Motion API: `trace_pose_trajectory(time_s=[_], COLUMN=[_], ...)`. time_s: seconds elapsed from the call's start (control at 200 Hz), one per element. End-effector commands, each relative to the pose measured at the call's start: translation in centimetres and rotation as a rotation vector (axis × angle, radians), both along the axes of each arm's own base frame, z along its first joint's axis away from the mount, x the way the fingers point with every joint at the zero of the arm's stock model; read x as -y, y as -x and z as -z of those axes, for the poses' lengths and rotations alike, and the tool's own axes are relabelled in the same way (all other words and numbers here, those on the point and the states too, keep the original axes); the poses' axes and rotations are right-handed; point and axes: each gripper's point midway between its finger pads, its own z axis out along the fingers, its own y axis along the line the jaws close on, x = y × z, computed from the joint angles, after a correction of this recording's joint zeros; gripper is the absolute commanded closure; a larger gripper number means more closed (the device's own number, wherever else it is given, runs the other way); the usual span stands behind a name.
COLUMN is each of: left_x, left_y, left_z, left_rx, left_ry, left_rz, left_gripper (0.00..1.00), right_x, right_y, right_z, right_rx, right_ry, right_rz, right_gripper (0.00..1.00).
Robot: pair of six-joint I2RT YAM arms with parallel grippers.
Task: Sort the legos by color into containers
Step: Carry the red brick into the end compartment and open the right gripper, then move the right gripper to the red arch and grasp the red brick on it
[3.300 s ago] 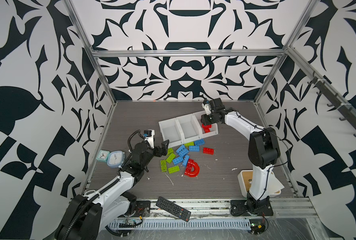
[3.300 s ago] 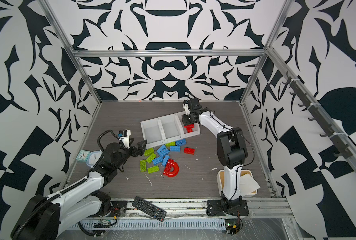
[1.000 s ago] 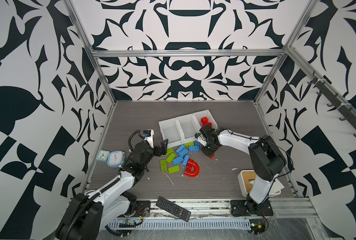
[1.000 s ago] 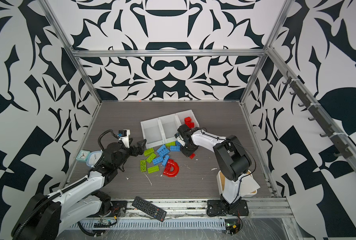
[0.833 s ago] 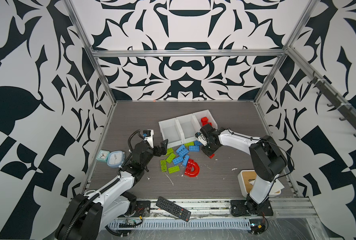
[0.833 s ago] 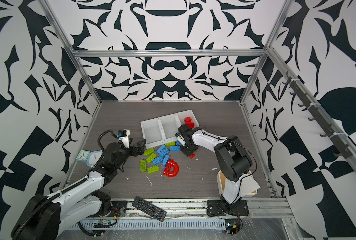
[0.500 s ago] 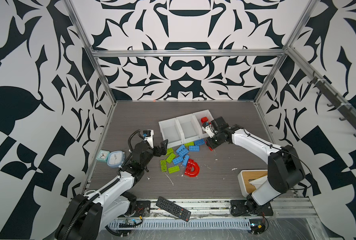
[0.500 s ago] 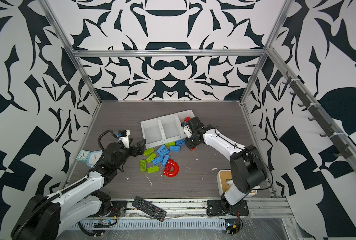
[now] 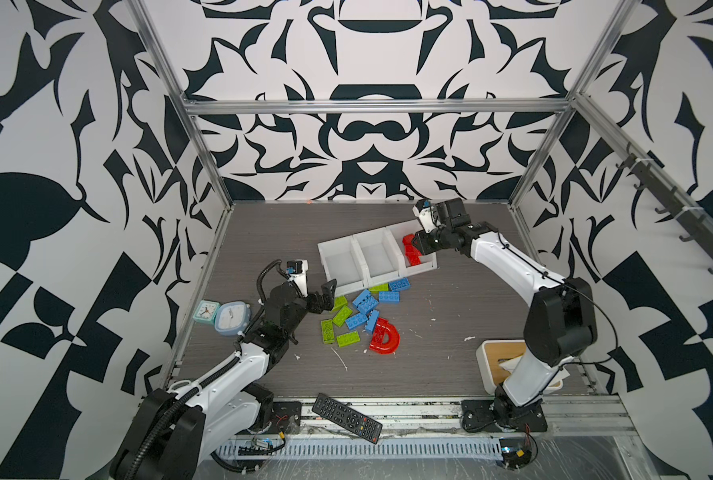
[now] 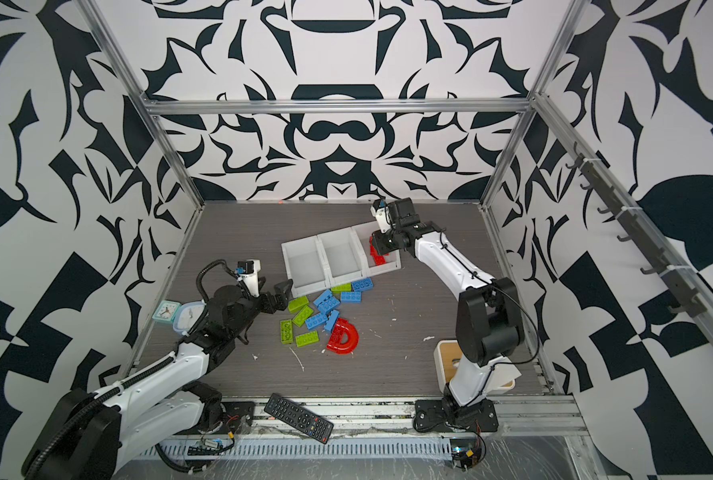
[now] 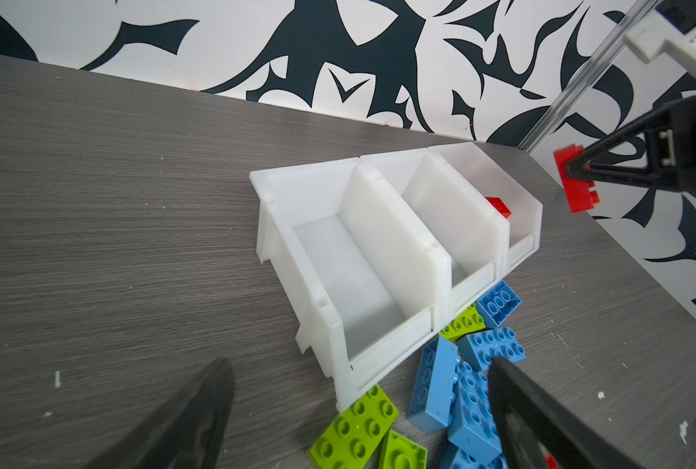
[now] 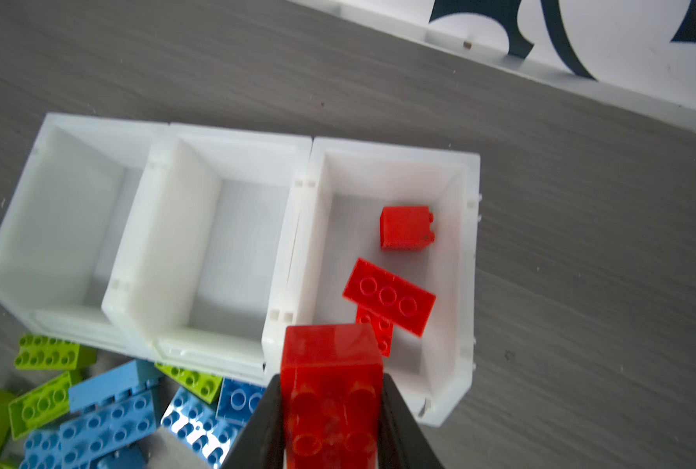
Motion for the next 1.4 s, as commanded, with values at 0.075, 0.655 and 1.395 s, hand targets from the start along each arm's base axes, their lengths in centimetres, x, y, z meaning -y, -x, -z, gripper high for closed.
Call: trace_pose_trajectory(time_s=[0.075,0.655,1.395], left_x=[0.3,0.3,-0.2], left_y=[-0.2,-0.3,-0.2], left_z=[-1.6,-1.4,-1.6], left_rx=[0.032,0.03,0.034], left_ry=[0.023,0.019,0.018], left_rz=[0.007,0.007,-0.019], left_gripper=[0.0,0.0,0.0], right_x=[-1.0,-1.0,-9.6], right_y=[-3.7,-6.2,23.8], right_z=[-1.2,0.9,5.2], right_rx=[0.04,-0.002,-0.371], right_ry=[-0.04,-0.02,-0.022], right_rz=[0.008,0.04,-0.022], right_gripper=[0.72,0.48,0.44])
